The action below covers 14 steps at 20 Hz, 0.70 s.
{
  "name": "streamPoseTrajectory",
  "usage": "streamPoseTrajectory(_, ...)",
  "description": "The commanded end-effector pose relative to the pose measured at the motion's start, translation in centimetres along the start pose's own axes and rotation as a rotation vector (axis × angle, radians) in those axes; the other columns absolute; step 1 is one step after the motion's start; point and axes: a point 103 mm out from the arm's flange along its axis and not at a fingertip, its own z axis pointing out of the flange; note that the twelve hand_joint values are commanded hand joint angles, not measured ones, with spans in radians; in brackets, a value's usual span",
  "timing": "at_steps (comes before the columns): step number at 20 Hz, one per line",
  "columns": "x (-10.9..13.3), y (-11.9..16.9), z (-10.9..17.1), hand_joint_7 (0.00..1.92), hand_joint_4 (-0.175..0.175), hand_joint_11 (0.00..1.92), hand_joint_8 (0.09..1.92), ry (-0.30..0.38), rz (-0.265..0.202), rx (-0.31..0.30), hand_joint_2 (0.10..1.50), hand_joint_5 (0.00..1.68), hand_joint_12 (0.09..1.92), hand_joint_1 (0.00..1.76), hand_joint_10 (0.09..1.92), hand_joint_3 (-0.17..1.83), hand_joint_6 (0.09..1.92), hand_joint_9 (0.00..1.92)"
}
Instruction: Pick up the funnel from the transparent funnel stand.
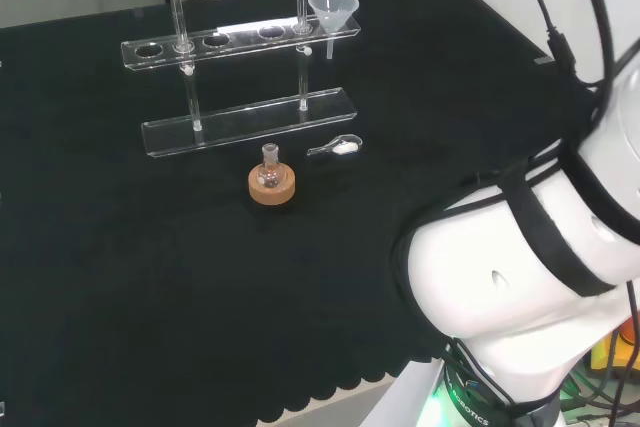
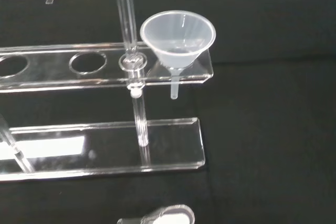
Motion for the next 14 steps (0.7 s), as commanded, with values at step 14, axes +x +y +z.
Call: streamPoseTrajectory(14, -2.4, 10.4, 4.0, 0.06, -0.026, 0.07, 0.65, 0.008, -0.078, 0.087, 0.94, 0.28, 1.44, 0.52, 0.74, 0.29, 0.09, 0.22)
